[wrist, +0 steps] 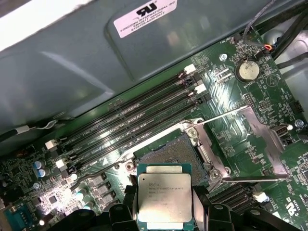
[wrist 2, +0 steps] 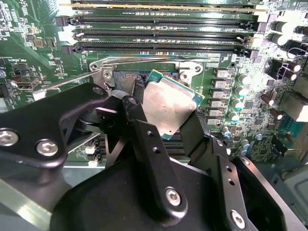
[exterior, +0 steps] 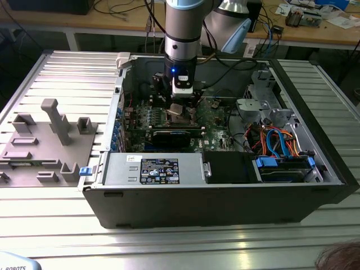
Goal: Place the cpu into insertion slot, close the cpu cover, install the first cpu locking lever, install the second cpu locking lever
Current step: 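Place the cpu into insertion slot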
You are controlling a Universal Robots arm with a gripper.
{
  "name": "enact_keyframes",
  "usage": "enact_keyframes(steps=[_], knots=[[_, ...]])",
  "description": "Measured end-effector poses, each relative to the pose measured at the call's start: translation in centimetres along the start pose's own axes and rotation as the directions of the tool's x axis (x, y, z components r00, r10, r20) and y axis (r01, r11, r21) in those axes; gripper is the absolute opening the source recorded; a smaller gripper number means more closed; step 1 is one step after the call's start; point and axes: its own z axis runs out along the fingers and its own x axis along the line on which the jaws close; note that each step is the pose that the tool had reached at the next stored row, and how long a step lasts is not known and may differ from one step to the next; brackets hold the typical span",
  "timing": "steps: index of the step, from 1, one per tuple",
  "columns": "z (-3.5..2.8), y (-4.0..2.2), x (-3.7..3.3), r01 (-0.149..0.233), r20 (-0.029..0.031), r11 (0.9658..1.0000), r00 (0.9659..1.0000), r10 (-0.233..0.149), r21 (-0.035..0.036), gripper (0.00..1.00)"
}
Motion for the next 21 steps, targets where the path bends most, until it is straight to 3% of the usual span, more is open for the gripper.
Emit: enact_keyframes(steps=[16,21], knots=[[0.05,0.00,0.00,-0.034,0.0001,0.9994,0.9994,0.034,-0.0003,0.54],[0.10,0.00,0.00,-0.067,0.0002,0.9977,0.9977,0.067,-0.0008,0.54]])
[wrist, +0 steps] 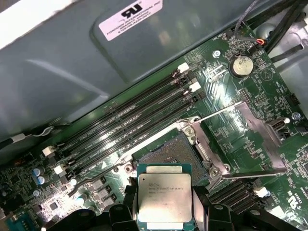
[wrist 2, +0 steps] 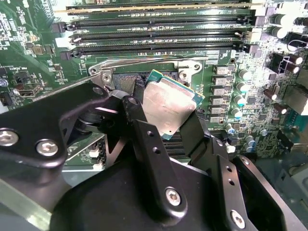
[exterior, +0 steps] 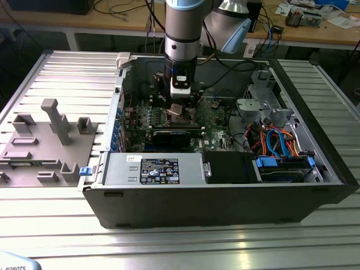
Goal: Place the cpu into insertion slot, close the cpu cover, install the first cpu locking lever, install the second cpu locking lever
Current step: 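Place the cpu into insertion slot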
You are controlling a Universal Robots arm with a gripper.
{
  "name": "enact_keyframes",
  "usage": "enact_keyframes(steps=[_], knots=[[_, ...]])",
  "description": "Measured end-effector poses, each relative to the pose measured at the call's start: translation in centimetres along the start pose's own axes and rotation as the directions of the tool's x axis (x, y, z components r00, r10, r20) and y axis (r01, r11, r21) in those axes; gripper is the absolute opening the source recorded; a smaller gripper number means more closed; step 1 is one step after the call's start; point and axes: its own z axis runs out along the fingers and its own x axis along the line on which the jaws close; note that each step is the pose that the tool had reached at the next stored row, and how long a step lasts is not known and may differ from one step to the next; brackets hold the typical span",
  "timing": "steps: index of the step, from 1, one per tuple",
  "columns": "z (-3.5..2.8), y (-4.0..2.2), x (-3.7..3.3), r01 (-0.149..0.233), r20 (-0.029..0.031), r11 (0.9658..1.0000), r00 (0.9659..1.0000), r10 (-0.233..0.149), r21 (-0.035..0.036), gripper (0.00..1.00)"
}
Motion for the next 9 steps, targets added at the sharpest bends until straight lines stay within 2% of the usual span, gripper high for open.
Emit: enact_keyframes(steps=[3,9], knots=[[0.08,0.00,0.00,-0.040,0.0001,0.9992,0.9992,0.040,-0.0001,0.54],[0.14,0.00,0.00,-0.067,0.0001,0.9977,0.9977,0.067,-0.0004,0.54]])
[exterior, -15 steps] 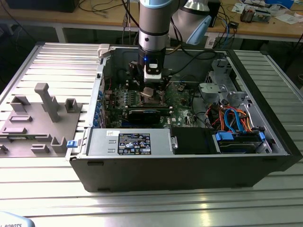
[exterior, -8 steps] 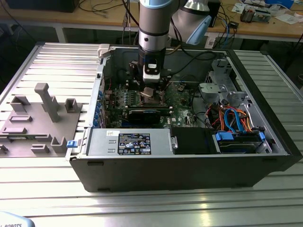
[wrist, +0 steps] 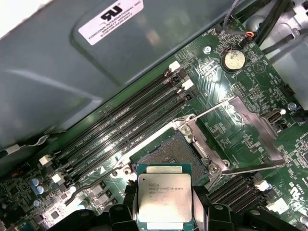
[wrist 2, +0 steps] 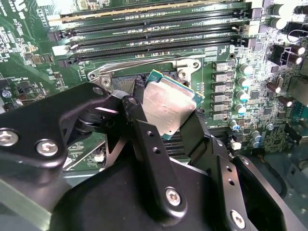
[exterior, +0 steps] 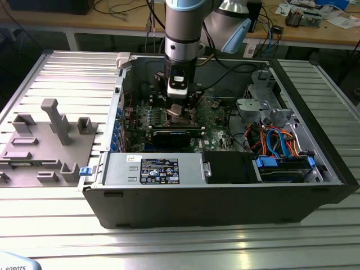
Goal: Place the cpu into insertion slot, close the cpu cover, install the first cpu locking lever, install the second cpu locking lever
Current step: 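Place the cpu into insertion slot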
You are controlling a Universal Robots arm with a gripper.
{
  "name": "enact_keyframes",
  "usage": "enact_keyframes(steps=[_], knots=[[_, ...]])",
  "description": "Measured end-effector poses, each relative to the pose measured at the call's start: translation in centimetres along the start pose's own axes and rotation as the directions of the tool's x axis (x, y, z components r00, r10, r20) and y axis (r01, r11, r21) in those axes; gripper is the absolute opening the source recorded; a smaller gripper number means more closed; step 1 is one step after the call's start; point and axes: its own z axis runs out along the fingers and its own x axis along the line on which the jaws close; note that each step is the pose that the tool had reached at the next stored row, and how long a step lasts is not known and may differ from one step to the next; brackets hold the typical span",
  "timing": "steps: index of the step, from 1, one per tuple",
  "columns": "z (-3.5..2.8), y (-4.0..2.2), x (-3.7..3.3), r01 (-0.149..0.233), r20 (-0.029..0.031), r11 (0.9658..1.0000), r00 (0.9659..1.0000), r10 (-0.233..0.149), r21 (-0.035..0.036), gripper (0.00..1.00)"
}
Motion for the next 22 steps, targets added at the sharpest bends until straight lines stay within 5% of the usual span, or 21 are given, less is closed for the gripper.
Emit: enact_keyframes(steps=[22], knots=[[0.14,0.00,0.00,-0.103,0.0002,0.9947,0.9947,0.103,-0.0008,0.54]])
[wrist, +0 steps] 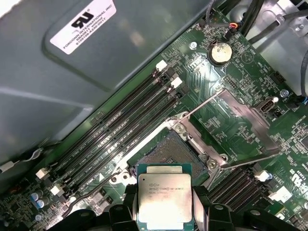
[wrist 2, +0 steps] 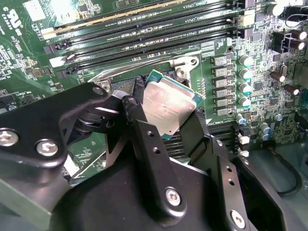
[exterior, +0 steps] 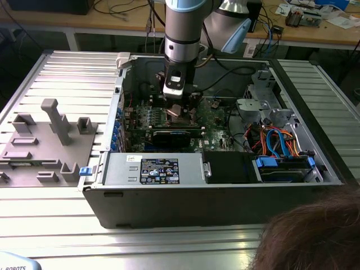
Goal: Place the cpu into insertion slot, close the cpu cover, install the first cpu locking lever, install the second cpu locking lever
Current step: 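Place the cpu into insertion slot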
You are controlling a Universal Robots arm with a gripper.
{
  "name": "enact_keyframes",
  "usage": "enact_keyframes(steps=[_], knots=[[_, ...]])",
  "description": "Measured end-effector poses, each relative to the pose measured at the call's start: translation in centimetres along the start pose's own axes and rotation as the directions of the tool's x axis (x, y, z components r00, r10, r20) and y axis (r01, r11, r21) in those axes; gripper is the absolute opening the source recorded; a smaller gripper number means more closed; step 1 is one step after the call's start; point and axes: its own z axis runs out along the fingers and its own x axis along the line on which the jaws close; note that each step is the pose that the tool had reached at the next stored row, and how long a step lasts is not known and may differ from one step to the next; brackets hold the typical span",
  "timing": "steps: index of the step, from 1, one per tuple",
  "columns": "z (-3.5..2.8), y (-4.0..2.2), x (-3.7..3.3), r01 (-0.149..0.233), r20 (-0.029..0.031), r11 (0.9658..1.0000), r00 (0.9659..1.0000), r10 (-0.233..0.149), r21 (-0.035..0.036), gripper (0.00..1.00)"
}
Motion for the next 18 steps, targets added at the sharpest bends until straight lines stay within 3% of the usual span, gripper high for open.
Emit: enact_keyframes(steps=[10,18], knots=[[0.06,0.00,0.00,-0.064,0.0001,0.9980,0.9980,0.064,-0.0006,0.54],[0.09,0.00,0.00,-0.093,0.0001,0.9957,0.9957,0.093,-0.0008,0.54]])
